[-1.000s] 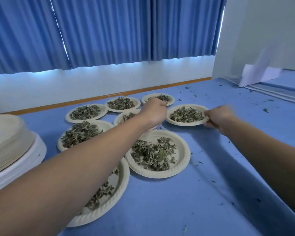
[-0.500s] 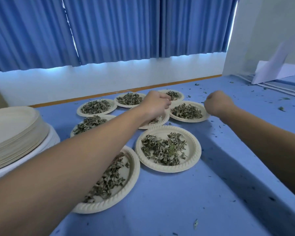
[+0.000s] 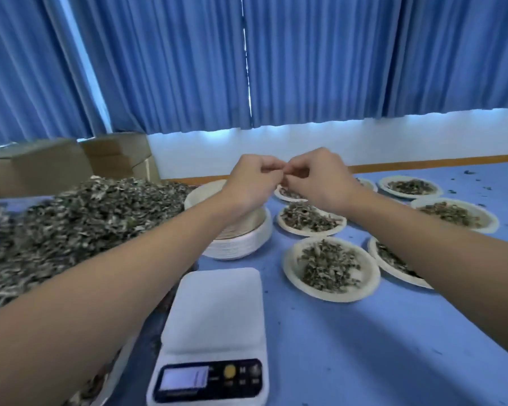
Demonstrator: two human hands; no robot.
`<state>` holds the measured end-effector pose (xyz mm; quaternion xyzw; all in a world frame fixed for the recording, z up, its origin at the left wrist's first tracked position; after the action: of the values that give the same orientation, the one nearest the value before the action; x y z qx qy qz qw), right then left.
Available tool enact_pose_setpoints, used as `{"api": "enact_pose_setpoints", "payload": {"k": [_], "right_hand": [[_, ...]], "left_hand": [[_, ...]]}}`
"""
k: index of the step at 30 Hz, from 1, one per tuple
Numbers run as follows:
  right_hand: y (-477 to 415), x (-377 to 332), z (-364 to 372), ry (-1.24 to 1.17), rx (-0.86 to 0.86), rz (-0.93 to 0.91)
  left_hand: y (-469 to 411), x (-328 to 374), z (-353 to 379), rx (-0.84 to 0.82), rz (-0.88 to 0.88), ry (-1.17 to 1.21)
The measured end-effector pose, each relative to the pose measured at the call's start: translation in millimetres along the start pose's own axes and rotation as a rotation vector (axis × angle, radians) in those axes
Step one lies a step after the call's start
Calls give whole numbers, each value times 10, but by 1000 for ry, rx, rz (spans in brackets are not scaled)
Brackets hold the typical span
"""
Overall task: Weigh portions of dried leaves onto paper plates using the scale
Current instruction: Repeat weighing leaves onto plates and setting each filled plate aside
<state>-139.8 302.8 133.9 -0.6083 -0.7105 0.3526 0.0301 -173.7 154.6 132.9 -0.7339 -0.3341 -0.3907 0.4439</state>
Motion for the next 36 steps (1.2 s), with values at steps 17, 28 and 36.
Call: {"api": "enact_pose_setpoints", "payload": {"k": [17,28,36], "right_hand": [[-132,-726,615,774,-372,-495],[-39,-828,530,751,-225,-509],[226,-834,434,595,-52,-467]], "left_hand": [[510,-681,-1287,-217,236,-732],[490,-599,-1349,-77,353,-726],[613,-475,-1325,-40,513,-631]]}}
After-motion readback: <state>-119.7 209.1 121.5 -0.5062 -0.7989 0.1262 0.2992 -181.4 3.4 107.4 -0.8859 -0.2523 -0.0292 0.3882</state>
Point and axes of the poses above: each hand's wrist, its own y-axis away from the middle knuckle, its own z-axis out of the palm, x = y × z, the point moved 1 cm from there along -y, towards the middle knuckle, and after that the axes turned 9 degrees about y, right-handed, at the moved point
